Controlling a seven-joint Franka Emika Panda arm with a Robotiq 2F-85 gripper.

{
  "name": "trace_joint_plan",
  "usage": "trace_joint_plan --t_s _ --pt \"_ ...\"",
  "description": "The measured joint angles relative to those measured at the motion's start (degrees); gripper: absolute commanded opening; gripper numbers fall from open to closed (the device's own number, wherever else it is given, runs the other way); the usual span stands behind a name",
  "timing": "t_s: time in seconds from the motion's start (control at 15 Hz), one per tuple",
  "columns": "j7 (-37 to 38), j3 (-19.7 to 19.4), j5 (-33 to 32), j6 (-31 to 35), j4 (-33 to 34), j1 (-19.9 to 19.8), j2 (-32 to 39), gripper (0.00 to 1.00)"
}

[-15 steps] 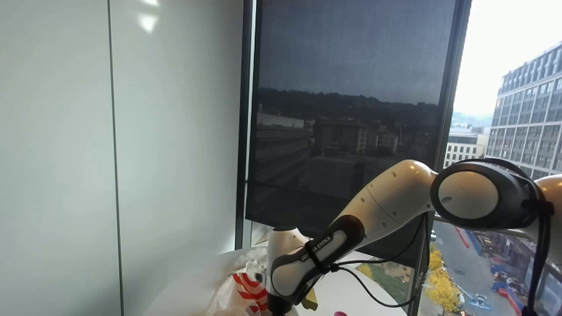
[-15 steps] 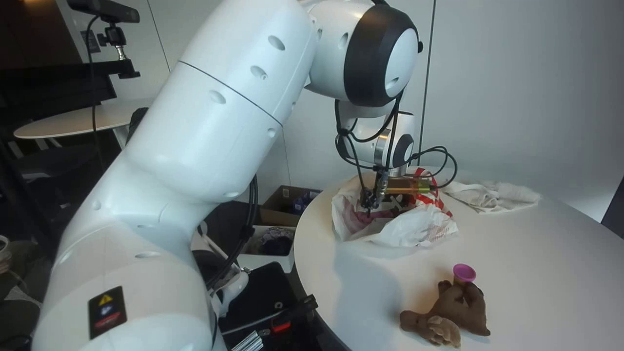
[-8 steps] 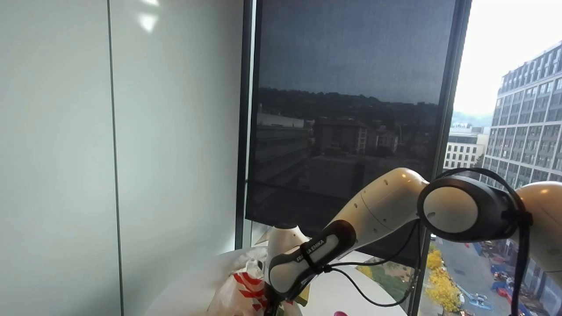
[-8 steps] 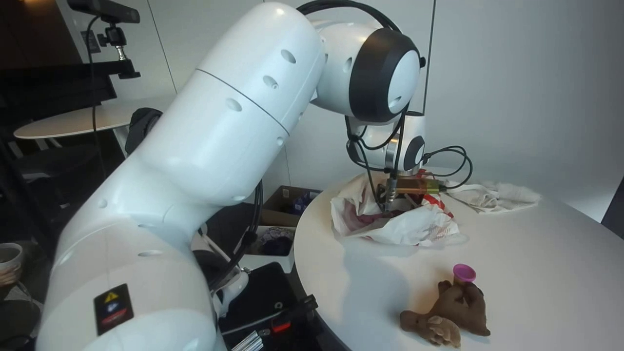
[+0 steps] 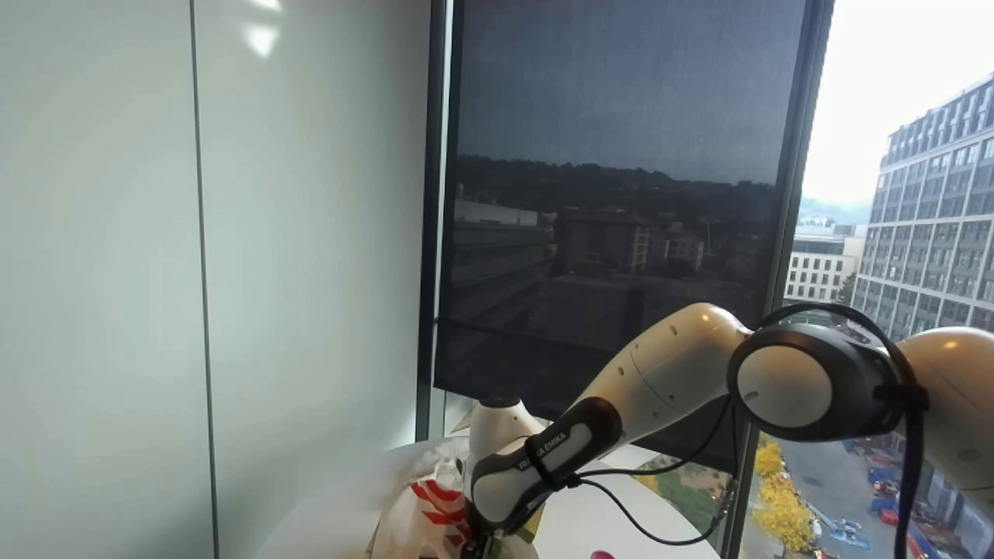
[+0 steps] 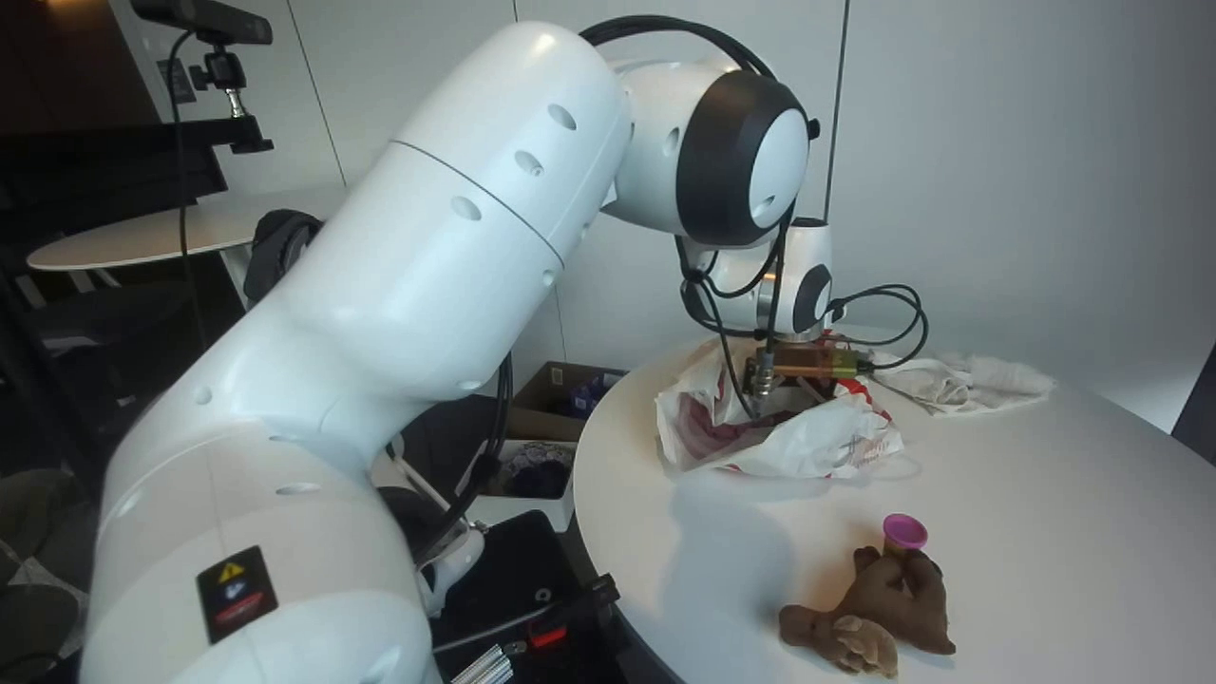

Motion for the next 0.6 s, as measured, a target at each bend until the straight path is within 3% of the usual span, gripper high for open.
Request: trace_joint_plan --t_s 0.6 --pt "6.8 -4.5 -6.6 0.9 -0.2 4.3 -0.3 1.0"
